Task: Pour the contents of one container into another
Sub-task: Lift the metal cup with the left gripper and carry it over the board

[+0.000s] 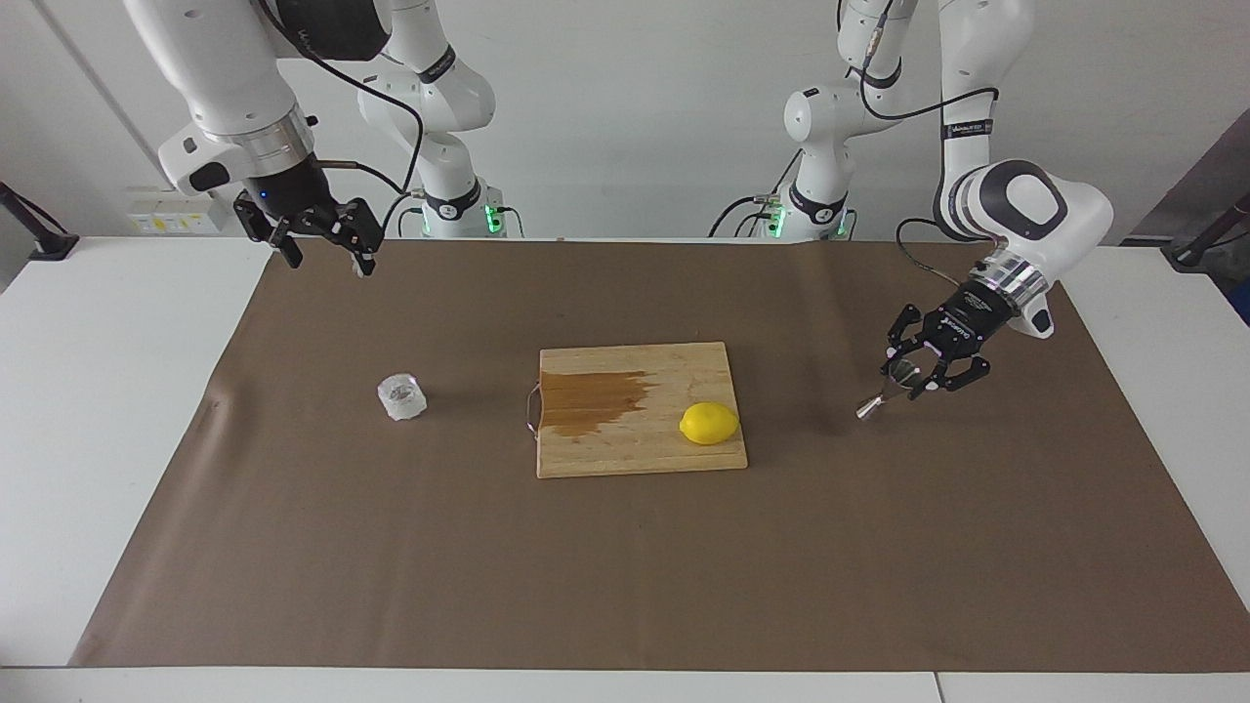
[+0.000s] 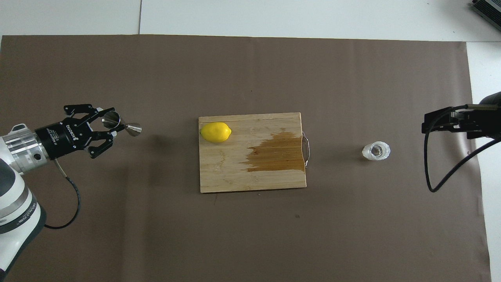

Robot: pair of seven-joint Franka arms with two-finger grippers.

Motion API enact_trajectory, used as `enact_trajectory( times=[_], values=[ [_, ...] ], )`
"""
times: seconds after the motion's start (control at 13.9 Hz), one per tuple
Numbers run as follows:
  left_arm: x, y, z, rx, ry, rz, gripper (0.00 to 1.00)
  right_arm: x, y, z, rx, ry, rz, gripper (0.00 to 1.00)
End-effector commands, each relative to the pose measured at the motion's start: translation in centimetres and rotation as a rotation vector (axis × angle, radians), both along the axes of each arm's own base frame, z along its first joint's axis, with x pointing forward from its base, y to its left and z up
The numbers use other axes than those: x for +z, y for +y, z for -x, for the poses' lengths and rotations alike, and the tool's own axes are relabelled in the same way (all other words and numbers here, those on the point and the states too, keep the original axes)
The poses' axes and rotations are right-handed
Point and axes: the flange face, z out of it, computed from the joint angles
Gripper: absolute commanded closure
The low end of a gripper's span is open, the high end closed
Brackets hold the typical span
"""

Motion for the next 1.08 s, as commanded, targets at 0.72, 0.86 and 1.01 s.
enact_trajectory(
  times=[0.72,0.86,1.01],
  values=[
    [2.9,-27.4,2.0,-0.002,0.01,-0.045,1.0,0.2,-0.4,0.5,0.015,0.007,-0.003,0.0],
    [2.3,-30.3,4.4,0.077,0.044,-0.002,1.0,0.2,-0.4,0.5,0.016,0.007,-0.003,0.0],
    [2.1,-32.7,6.5,0.123,0.067,0.018,1.0,0.2,-0.4,0.5,0.017,0.007,-0.003,0.0]
  ],
)
